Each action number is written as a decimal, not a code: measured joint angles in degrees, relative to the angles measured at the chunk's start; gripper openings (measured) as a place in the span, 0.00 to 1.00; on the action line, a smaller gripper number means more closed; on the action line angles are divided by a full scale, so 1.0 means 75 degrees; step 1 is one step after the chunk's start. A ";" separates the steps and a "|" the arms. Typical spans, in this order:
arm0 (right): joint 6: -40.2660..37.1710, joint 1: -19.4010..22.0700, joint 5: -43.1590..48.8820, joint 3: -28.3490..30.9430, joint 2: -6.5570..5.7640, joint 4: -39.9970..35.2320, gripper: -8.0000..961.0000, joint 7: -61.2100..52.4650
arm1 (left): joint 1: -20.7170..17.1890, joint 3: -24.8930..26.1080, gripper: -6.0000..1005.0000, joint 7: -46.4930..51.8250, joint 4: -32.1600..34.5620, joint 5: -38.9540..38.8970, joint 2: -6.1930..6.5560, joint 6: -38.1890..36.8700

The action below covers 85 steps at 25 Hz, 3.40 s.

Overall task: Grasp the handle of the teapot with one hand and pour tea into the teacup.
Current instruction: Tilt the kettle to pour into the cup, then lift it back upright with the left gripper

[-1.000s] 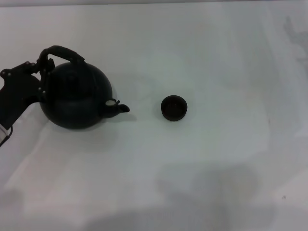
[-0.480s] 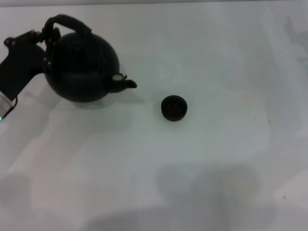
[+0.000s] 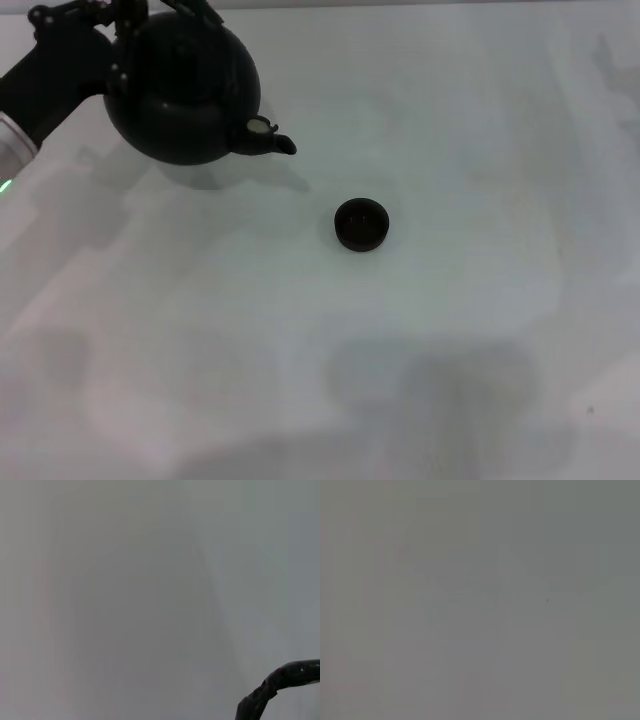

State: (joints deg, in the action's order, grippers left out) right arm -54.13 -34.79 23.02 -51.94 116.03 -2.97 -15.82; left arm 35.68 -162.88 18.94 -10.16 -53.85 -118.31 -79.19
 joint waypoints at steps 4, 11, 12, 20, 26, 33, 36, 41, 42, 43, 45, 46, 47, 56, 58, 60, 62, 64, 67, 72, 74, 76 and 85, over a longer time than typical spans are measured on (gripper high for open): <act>0.0003 0.0031 0.0000 0.0000 0.0003 0.0018 0.88 0.0000 | 0.0161 0.0001 0.11 -0.0323 -0.0009 0.0165 -0.0007 0.0035; 0.0009 0.0044 0.0000 0.0000 0.0021 0.0165 0.88 -0.0001 | 0.0372 0.0002 0.11 -0.0387 0.0159 0.0389 -0.0052 0.0541; 0.0010 0.0053 0.0000 -0.0001 0.0021 0.0191 0.88 -0.0004 | 0.0392 0.0002 0.11 -0.0438 0.0203 0.0398 -0.0056 0.0593; 0.0011 0.0071 0.0000 -0.0011 0.0021 0.0299 0.88 -0.0190 | 0.0699 0.0002 0.11 -0.0552 0.0372 0.0720 -0.0058 0.1128; 0.0011 0.0069 0.0012 -0.0019 0.0021 0.0363 0.88 -0.0247 | 0.0899 0.0002 0.11 -0.0654 0.0453 0.0983 -0.0065 0.1389; 0.0011 0.0068 0.0010 -0.0001 0.0021 0.0373 0.88 -0.0283 | 0.1130 0.0002 0.11 -0.0745 0.0494 0.1174 -0.0072 0.1664; 0.0010 0.0069 0.0010 0.0000 0.0021 0.0383 0.88 -0.0314 | 0.1229 0.0002 0.11 -0.0749 0.0567 0.1318 -0.0081 0.1825; 0.0009 0.0069 0.0012 0.0000 0.0021 0.0446 0.88 -0.0385 | 0.1294 0.0002 0.11 -0.0857 0.0634 0.1478 -0.0075 0.1998; 0.0009 0.0068 0.0012 0.0000 0.0021 0.0453 0.88 -0.0404 | 0.1296 0.0002 0.11 -0.0889 0.0635 0.1502 -0.0077 0.2021; 0.0009 0.0068 0.0012 0.0000 0.0021 0.0454 0.88 -0.0424 | 0.1306 0.0002 0.11 -0.0908 0.0634 0.1534 -0.0081 0.2051; 0.0005 0.0069 0.0012 0.0000 0.0021 0.0455 0.88 -0.0429 | 0.1317 0.0002 0.11 -0.0922 0.0634 0.1581 -0.0085 0.2084; 0.0004 0.0069 0.0012 0.0000 0.0021 0.0455 0.88 -0.0430 | 0.1321 0.0002 0.11 -0.0925 0.0633 0.1589 -0.0085 0.2089; 0.0004 0.0069 0.0012 0.0000 0.0021 0.0456 0.88 -0.0430 | 0.1326 0.0002 0.11 -0.0928 0.0633 0.1595 -0.0085 0.2093; 0.0008 0.0069 0.0018 0.0000 0.0021 0.0484 0.88 -0.0434 | 0.1500 0.0002 0.11 -0.0943 0.0627 0.1785 -0.0066 0.2089; 0.0010 0.0069 0.0023 0.0000 0.0021 0.0516 0.88 -0.0434 | 0.1554 0.0002 0.11 -0.0943 0.0627 0.1875 -0.0055 0.2086; 0.0011 0.0069 0.0023 -0.0001 0.0021 0.0536 0.88 -0.0434 | 0.1571 0.0002 0.11 -0.0943 0.0612 0.1926 -0.0051 0.2088; 0.0011 0.0069 0.0021 -0.0001 0.0021 0.0550 0.88 -0.0434 | 0.1576 0.0002 0.11 -0.0957 0.0584 0.1962 -0.0046 0.2090; 0.0011 0.0069 0.0020 0.0000 0.0021 0.0551 0.88 -0.0434 | 0.1577 0.0002 0.11 -0.1034 0.0575 0.2001 -0.0045 0.2090; 0.0011 0.0069 0.0017 0.0000 0.0021 0.0551 0.88 -0.0434 | 0.1591 0.0002 0.11 -0.1239 0.0578 0.2055 -0.0045 0.2090; 0.0011 0.0069 0.0013 -0.0001 0.0021 0.0551 0.88 -0.0434 | 0.1637 0.0002 0.11 -0.1312 0.0593 0.2062 -0.0045 0.2090; 0.0011 0.0069 0.0012 -0.0001 0.0021 0.0551 0.88 -0.0434 | 0.1646 0.0002 0.11 -0.1318 0.0588 0.2062 -0.0045 0.2088; 0.0011 0.0069 0.0011 0.0000 0.0021 0.0551 0.88 -0.0434 | 0.1655 0.0002 0.11 -0.1319 0.0584 0.2062 -0.0045 0.2076; 0.0010 0.0069 0.0012 -0.0001 0.0021 0.0528 0.88 -0.0433 | 0.1742 0.0002 0.11 -0.1381 0.0564 0.2060 -0.0038 0.2023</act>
State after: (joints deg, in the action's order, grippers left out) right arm -54.05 -34.27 23.11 -51.94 116.19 0.98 -19.07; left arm 48.74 -162.86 8.58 -5.93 -38.40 -118.60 -64.02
